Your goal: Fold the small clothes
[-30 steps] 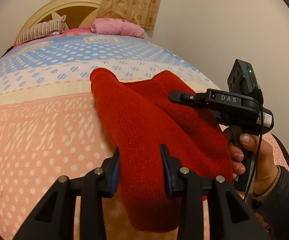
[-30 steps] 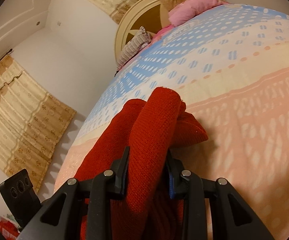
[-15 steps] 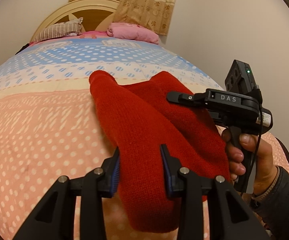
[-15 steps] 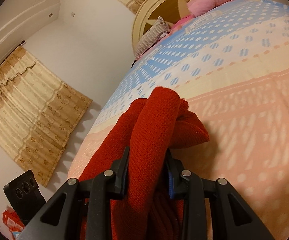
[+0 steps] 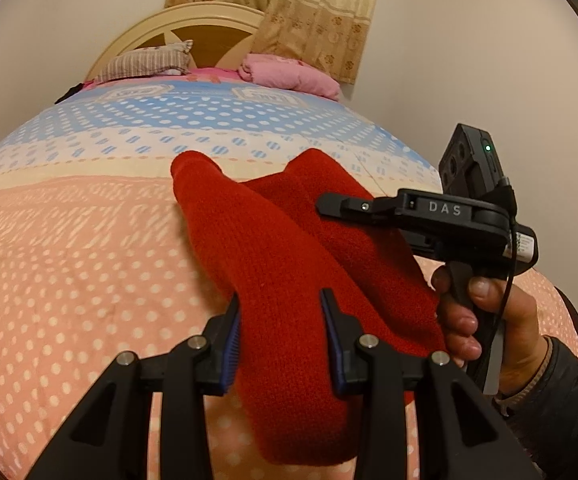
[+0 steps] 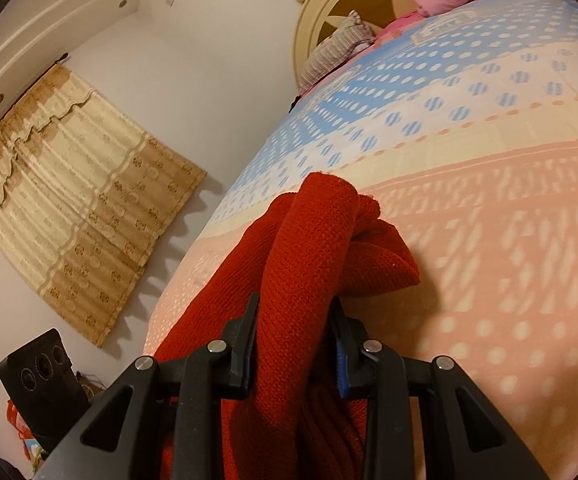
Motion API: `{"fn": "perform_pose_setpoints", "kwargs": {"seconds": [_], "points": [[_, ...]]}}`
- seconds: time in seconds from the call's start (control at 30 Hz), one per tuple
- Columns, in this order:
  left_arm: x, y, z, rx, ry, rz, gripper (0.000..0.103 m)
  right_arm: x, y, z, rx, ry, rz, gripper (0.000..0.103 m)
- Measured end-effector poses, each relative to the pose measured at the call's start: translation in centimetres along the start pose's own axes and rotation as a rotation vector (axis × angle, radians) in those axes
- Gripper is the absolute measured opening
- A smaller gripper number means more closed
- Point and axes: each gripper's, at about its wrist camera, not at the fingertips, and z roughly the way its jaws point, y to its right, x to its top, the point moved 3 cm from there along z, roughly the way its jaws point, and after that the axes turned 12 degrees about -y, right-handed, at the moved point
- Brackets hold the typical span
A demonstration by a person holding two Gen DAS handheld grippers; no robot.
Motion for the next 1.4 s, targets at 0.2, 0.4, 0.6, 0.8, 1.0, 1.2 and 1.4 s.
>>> {"fn": "perform_pose_setpoints", "kwargs": {"seconds": [0.2,0.4,0.6,0.8,1.0,1.2,1.4], "points": [[-0.9,-1.6,-1.1,0.018,0.013,-0.034,0.037,-0.1,-1.5,1.9,0.035,-0.022,-0.012,0.031],[-2.0,-3.0,-2.1,0.041,0.022,-0.057,0.037,-0.3,-3.0,4.0,0.062,-0.05,-0.025,0.031],[-2.7,-4.5,-2.9,0.07,0.03,-0.078,0.037,-0.1,-4.6,5.8,0.084,-0.074,-0.045,0.031],[-3.3,-5.4,-3.5,0.098,0.043,-0.087,0.037,0.1,-6.1,7.7,0.098,-0.1,-0.064,0.031],[-4.2,-6.5,-3.8,0.121,0.043,-0.095,0.037,0.2,-7.3,9.0,0.107,-0.117,-0.081,0.031],[-4.9,-7.5,-3.8,0.13,0.027,-0.108,0.037,0.0,-7.8,10.1,0.119,-0.136,-0.088,0.03],[-5.6,-8.2,-3.8,0.131,0.015,-0.11,0.037,-0.3,-7.9,11.0,0.115,-0.155,-0.088,0.03]]}}
